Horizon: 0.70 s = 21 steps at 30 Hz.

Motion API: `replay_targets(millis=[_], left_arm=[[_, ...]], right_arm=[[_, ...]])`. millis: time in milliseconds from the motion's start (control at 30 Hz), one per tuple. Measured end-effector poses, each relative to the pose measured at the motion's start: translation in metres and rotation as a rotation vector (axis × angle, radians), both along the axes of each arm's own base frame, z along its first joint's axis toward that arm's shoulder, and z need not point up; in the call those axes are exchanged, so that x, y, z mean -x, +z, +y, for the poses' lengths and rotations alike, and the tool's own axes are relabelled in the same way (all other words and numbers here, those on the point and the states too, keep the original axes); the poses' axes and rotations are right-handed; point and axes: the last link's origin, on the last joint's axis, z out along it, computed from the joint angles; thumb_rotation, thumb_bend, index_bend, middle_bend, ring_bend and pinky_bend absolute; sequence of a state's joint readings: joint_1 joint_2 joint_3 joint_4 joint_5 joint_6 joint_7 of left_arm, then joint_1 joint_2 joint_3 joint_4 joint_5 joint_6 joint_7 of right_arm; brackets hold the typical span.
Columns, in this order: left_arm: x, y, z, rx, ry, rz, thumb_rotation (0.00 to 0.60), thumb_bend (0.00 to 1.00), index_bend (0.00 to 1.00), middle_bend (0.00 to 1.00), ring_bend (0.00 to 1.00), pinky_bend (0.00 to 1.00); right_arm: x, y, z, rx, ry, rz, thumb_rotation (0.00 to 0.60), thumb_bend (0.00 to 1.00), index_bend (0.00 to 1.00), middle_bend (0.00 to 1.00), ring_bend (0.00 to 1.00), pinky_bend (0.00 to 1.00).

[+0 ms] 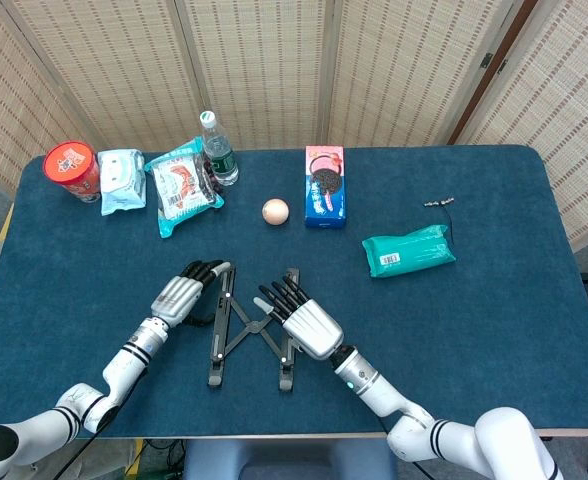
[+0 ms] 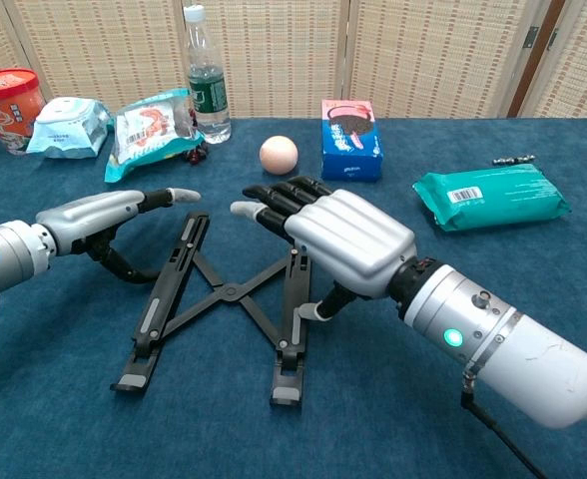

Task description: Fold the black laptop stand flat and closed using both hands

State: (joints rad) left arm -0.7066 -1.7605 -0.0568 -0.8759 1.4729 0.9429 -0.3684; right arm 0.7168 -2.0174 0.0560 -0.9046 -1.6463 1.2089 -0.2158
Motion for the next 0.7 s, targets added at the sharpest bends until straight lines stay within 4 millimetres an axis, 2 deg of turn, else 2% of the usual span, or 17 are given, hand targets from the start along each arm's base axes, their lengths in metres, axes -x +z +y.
replay_targets(millis=[333,700], left_arm=[[0.003,0.006,-0.002,-0.005,0.005,-0.006,0.6,0.26,0.0,0.05,0.07,0.0],[0.004,0.001,-0.003,0.003,0.021,-0.012,0.6,0.26,0.0,0.05,0.07,0.0]], right_arm=[[0.013,0.005,0.002,-0.005,-0.017,0.011,0.6,0.0,0.0,0.0,0.0,0.0],[0.005,-0.002,-0.001,-0.005,-0.007,0.012,0.6,0.0,0.0,0.0,0.0,0.0]])
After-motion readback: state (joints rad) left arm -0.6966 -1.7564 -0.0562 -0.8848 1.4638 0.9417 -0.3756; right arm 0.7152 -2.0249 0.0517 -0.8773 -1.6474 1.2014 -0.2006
